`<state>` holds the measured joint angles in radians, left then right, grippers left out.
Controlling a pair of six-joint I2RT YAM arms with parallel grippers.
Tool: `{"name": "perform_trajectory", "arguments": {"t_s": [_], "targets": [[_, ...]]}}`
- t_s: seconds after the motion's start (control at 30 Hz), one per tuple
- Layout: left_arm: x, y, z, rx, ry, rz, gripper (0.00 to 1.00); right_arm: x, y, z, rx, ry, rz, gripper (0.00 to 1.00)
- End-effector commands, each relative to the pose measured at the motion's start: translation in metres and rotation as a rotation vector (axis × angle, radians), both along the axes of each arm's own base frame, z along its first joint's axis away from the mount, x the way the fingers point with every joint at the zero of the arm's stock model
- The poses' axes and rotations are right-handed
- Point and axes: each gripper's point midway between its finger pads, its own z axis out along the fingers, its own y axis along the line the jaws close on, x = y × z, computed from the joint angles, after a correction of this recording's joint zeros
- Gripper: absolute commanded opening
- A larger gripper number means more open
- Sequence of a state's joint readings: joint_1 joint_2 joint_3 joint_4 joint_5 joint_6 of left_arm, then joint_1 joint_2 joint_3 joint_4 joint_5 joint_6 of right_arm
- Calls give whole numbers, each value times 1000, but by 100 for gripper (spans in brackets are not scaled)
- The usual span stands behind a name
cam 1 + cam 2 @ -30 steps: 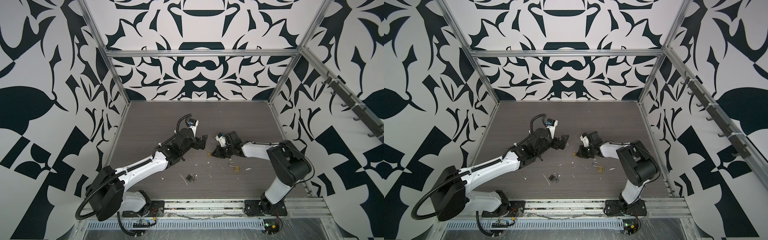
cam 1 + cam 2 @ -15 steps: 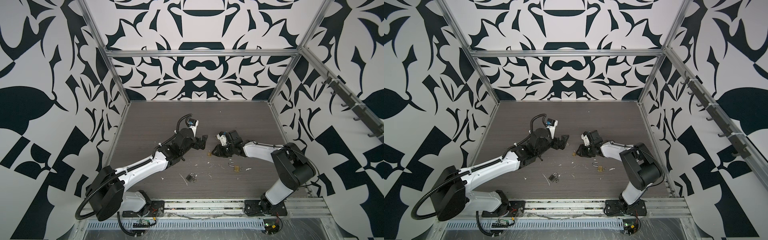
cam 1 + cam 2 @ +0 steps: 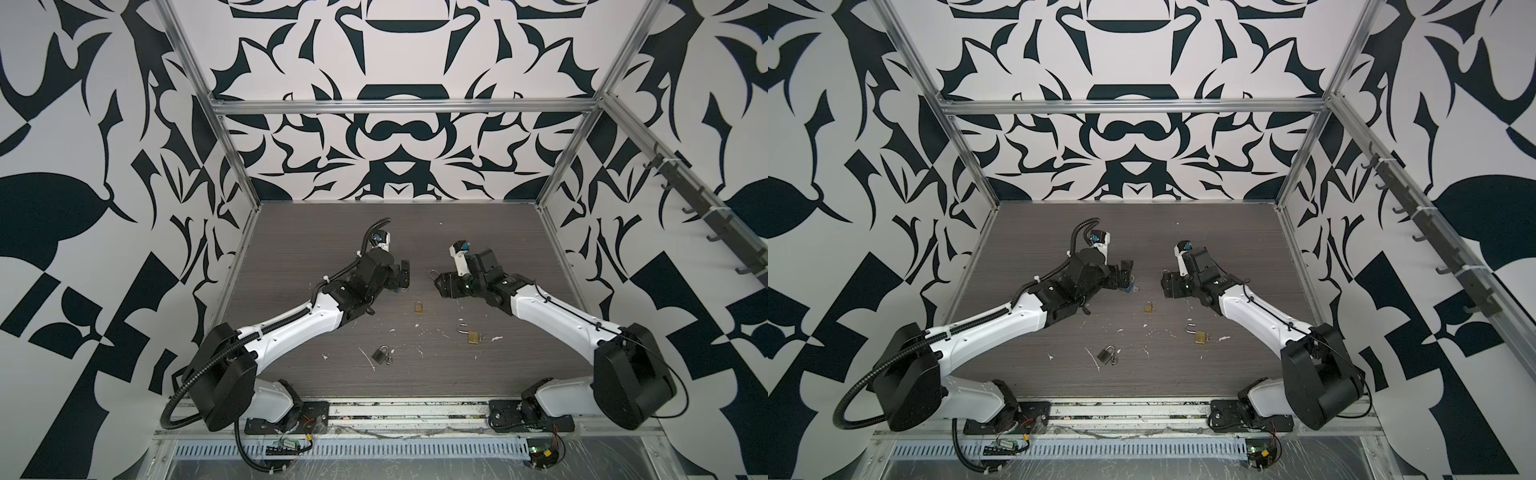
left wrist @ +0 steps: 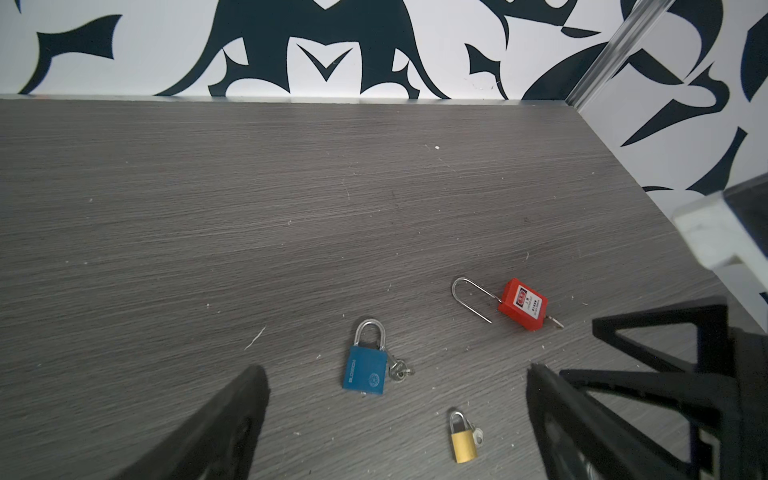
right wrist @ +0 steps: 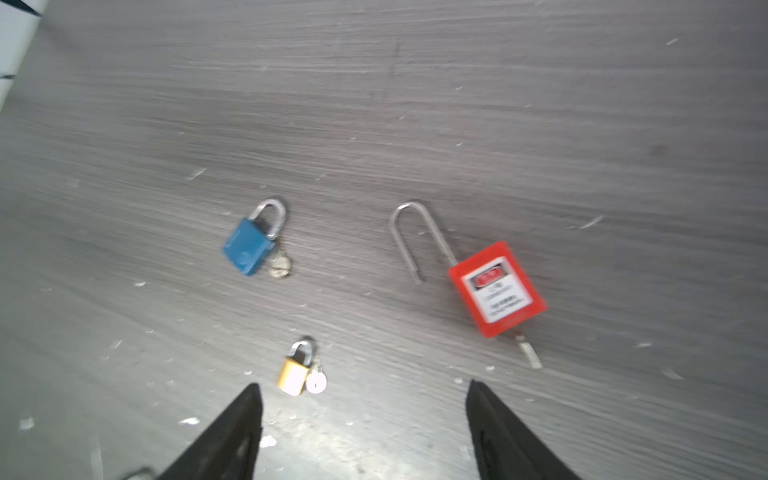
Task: Lock with the key
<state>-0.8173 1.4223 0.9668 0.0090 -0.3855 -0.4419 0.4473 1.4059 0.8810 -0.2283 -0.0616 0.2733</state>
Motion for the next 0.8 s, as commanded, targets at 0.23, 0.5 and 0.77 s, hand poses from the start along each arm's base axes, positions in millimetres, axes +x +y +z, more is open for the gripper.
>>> {"name": "perform_trajectory", "arguments": {"t_s": [0.23, 0.5, 0.77], "targets": [[-3, -9, -17, -25, 103, -10, 99, 48, -25, -27, -114, 59, -7, 83], [-6, -9, -28, -12, 143, -12, 99, 59, -19, -65, -145, 167, 31, 84], [-2, -11, -30, -3, 156, -2, 99, 54, -15, -83, -152, 233, 68, 79]]}}
